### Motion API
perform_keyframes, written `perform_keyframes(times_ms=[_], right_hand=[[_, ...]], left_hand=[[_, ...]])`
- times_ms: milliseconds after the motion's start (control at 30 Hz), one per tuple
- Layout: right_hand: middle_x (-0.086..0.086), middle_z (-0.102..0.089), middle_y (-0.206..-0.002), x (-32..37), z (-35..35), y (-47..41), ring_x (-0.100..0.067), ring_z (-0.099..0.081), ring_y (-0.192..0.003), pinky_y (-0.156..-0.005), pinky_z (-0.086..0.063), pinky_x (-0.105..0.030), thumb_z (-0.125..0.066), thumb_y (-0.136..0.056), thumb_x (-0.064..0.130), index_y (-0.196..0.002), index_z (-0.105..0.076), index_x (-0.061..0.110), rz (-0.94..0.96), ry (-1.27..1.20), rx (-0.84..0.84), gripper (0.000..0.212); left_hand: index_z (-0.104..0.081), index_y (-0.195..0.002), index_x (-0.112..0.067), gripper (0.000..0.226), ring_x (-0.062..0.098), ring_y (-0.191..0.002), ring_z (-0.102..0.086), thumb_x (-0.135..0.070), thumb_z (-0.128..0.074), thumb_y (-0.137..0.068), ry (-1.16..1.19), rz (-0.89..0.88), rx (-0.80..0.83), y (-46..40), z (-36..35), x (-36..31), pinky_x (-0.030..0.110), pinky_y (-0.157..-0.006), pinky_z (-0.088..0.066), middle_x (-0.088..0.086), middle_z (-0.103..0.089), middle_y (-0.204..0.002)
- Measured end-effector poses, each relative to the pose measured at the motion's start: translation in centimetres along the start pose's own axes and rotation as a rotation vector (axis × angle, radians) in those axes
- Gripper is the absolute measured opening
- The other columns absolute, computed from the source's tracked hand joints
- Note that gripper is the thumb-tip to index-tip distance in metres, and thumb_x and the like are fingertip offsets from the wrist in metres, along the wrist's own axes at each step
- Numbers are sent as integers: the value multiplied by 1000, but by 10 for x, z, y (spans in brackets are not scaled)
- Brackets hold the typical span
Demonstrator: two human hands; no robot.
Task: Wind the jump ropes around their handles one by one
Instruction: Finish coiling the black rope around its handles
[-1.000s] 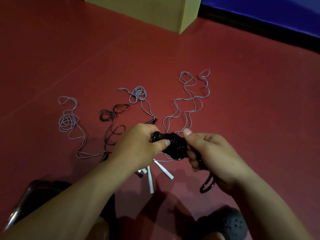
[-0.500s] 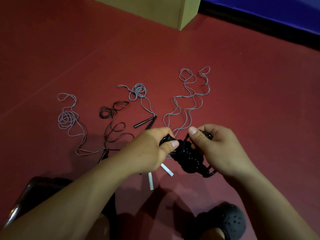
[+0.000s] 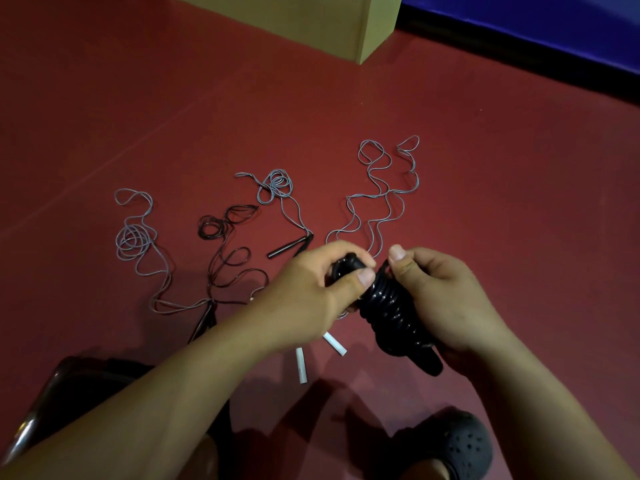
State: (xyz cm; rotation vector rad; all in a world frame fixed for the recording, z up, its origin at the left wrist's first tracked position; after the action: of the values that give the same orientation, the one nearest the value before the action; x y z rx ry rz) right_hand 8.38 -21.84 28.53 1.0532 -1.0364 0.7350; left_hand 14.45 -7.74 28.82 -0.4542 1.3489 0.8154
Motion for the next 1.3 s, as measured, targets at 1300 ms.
perform_keyframes(times_ms=[1300], right_hand=[[0, -52, -51, 12, -17, 11, -10, -38, -40, -48, -19, -23, -70, -72, 49, -62, -57, 14, -34, -84, 200, 39]], left_hand=[[-70, -98, -5, 62, 19, -69, -65, -60, -72, -68, 403, 266, -28, 5, 9, -5, 32, -68, -50, 6, -70, -79]])
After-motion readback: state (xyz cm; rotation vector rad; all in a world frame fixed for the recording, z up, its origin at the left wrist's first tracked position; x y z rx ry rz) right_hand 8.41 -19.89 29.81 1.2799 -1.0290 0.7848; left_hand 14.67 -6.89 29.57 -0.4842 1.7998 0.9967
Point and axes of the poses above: each hand's wrist, its own y-axis away from the middle knuckle, its own z-axis out of the back of the hand, x = y × z, the point moved 6 cm from there along -y, towards the middle knuckle
